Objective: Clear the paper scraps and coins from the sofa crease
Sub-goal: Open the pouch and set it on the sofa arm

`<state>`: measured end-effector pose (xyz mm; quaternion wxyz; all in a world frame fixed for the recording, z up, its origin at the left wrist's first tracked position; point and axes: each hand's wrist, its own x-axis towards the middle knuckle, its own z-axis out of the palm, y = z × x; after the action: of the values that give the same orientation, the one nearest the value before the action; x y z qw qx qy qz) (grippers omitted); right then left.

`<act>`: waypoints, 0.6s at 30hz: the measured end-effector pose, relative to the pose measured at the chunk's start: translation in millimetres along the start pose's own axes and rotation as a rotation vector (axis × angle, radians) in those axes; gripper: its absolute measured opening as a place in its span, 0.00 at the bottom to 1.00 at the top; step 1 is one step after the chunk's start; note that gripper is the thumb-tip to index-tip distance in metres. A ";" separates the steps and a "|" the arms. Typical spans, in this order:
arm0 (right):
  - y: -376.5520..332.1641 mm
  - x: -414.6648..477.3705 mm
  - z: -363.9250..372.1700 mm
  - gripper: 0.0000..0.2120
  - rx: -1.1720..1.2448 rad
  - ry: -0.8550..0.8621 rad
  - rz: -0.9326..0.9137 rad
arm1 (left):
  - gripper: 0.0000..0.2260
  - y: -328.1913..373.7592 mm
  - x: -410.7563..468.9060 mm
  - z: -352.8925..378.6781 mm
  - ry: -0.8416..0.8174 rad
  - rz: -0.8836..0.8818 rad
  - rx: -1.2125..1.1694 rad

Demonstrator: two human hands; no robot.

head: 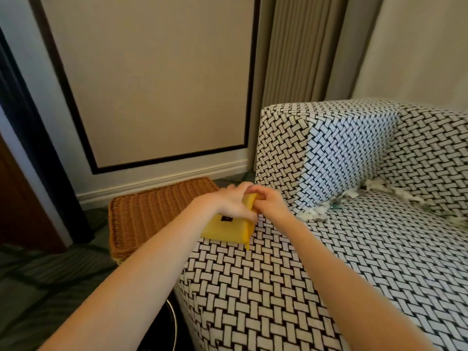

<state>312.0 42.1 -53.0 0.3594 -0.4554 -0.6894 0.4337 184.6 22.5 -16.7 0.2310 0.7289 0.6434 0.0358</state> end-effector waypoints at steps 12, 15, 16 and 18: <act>31.0 -28.3 -97.4 0.07 -0.499 0.258 -0.002 | 0.04 31.0 47.6 17.6 0.332 0.068 -0.321; 39.8 -28.7 -94.5 0.08 -0.669 0.133 0.118 | 0.05 42.6 61.0 36.3 0.364 0.039 -0.315; 41.3 -28.7 -92.8 0.09 -0.712 0.087 0.152 | 0.06 47.4 65.6 43.0 0.365 0.026 -0.288; 42.3 -26.9 -87.9 0.12 -0.783 0.068 0.186 | 0.14 52.4 71.3 52.0 0.379 -0.018 -0.215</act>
<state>412.5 49.5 -62.7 0.1404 -0.6324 -0.7462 0.1537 263.1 71.9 -60.5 0.1828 0.6747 0.6742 0.2386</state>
